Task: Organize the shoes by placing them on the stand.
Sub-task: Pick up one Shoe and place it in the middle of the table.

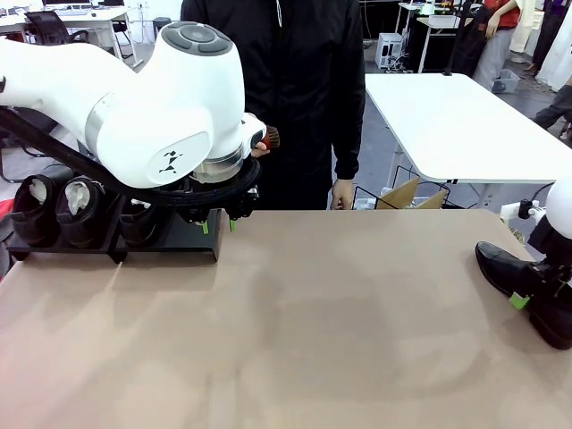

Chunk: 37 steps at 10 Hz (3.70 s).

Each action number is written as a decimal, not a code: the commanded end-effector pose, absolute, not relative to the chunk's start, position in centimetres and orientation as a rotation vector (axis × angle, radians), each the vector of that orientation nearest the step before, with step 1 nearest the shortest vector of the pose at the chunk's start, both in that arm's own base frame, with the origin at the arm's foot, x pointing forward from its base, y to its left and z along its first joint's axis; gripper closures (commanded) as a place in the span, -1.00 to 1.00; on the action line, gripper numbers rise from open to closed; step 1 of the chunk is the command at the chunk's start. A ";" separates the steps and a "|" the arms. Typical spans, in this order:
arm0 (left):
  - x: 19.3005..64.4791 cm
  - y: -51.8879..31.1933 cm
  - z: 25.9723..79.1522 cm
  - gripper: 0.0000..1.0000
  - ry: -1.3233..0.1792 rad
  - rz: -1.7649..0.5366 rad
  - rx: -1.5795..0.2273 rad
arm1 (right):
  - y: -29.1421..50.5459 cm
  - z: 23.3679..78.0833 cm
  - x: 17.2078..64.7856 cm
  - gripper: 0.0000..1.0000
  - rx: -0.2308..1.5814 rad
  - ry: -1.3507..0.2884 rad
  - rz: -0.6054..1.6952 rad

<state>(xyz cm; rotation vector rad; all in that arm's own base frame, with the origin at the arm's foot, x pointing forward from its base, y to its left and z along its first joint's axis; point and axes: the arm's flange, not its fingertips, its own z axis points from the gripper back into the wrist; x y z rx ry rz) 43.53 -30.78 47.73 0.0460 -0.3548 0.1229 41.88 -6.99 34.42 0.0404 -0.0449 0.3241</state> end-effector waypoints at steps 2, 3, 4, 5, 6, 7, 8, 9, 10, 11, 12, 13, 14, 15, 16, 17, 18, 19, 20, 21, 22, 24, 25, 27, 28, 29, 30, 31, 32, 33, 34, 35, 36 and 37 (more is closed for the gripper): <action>43.6 -30.6 47.8 0.07 -0.359 0.121 0.051 | -7.1 33.8 42.8 0.11 0.066 -0.091 0.370; 43.6 -30.6 47.8 0.07 -0.359 0.121 0.051 | -7.2 33.7 42.7 0.50 0.066 -0.093 0.376; 43.6 -30.6 47.8 0.07 -0.359 0.121 0.051 | -7.2 33.5 42.8 0.90 0.063 -0.097 0.376; 43.6 -30.6 47.8 0.07 -0.359 0.121 0.051 | -7.3 33.2 42.8 1.00 0.064 -0.096 0.379; 43.6 -30.6 47.8 0.07 -0.359 0.121 0.051 | -7.5 32.7 42.8 1.00 0.068 -0.087 0.377; 43.6 -30.6 47.8 0.07 -0.359 0.121 0.051 | -7.7 32.4 42.9 1.00 0.063 -0.086 0.372; 43.6 -30.6 47.8 0.07 -0.359 0.121 0.051 | -7.9 32.4 42.7 1.00 0.070 -0.086 0.377; 43.6 -30.6 47.8 0.07 -0.359 0.121 0.051 | -8.1 32.7 42.6 1.00 0.074 -0.096 0.377; 43.6 -30.6 47.8 0.07 -0.359 0.121 0.051 | -8.3 33.0 42.4 1.00 0.078 -0.107 0.385; 43.6 -30.6 47.8 0.07 -0.359 0.121 0.051 | -8.4 33.4 42.1 1.00 0.079 -0.107 0.365; 43.6 -30.6 47.8 0.07 -0.359 0.121 0.051 | -8.2 34.5 41.5 1.00 0.100 -0.123 0.296; 43.6 -30.6 47.8 0.07 -0.359 0.121 0.051 | -7.8 37.1 40.3 1.00 0.083 -0.191 0.173; 43.6 -30.6 47.8 0.07 -0.359 0.121 0.051 | -7.0 40.7 38.5 1.00 0.168 -0.298 0.101; 43.6 -30.6 47.8 0.07 -0.359 0.121 0.051 | -4.8 44.0 35.8 1.00 0.266 -0.381 0.044; 43.6 -30.6 47.8 0.07 -0.359 0.121 0.051 | -2.3 46.0 33.6 1.00 0.338 -0.398 0.037; 43.6 -30.6 47.8 0.07 -0.359 0.121 0.051 | 0.7 47.0 32.4 1.00 0.381 -0.370 0.001; 43.6 -30.6 47.8 0.07 -0.359 0.121 0.051 | 3.7 47.1 31.6 1.00 0.388 -0.316 -0.046; 43.6 -30.6 47.8 0.07 -0.359 0.121 0.051 | 6.5 46.5 31.2 1.00 0.357 -0.285 -0.079; 43.6 -30.6 47.8 0.07 -0.359 0.121 0.051 | 8.8 45.4 31.2 1.00 0.330 -0.258 -0.105; 43.6 -30.6 47.8 0.07 -0.359 0.121 0.051 | 10.2 44.7 30.9 1.00 0.346 -0.261 -0.124; 43.6 -30.6 47.8 0.07 -0.359 0.121 0.051 | 9.7 44.4 30.5 1.00 0.329 -0.274 -0.078; 43.6 -30.6 47.8 0.07 -0.359 0.121 0.051 | 9.6 48.8 33.5 1.00 0.323 -0.245 -0.079; 43.6 -30.6 47.8 0.07 -0.359 0.121 0.051 | 9.6 48.8 33.5 1.00 0.323 -0.245 -0.079; 43.6 -30.6 47.8 0.07 -0.359 0.121 0.051 | 12.8 48.0 33.0 1.00 0.299 -0.259 -0.074; 43.6 -30.6 47.8 0.07 -0.359 0.121 0.051 | 17.7 47.9 32.3 1.00 0.276 -0.292 -0.042; 43.6 -30.6 47.8 0.07 -0.359 0.121 0.051 | 21.9 47.0 32.3 1.00 0.210 -0.333 -0.021; 43.6 -30.6 47.8 0.07 -0.359 0.121 0.051 | 24.8 46.0 32.4 1.00 0.199 -0.350 -0.010; 43.6 -30.6 47.8 0.07 -0.359 0.121 0.051 | 26.8 44.6 32.4 1.00 0.185 -0.351 0.012; 43.6 -30.6 47.8 0.07 -0.359 0.121 0.051 | 28.2 43.0 32.4 1.00 0.170 -0.347 0.014; 43.6 -30.6 47.8 0.07 -0.359 0.121 0.051 | 29.3 41.6 32.5 1.00 0.201 -0.352 -0.022; 43.6 -30.6 47.8 0.07 -0.359 0.121 0.051 | 30.0 40.6 32.9 1.00 0.194 -0.345 -0.016; 43.6 -30.6 47.8 0.07 -0.359 0.121 0.051 | 30.6 39.6 33.1 1.00 0.188 -0.334 -0.009; 43.6 -30.6 47.8 0.07 -0.359 0.121 0.051 | 31.2 38.7 33.4 1.00 0.189 -0.309 -0.001; 43.6 -30.6 47.8 0.07 -0.359 0.121 0.051 | 31.6 38.0 33.7 1.00 0.184 -0.289 0.015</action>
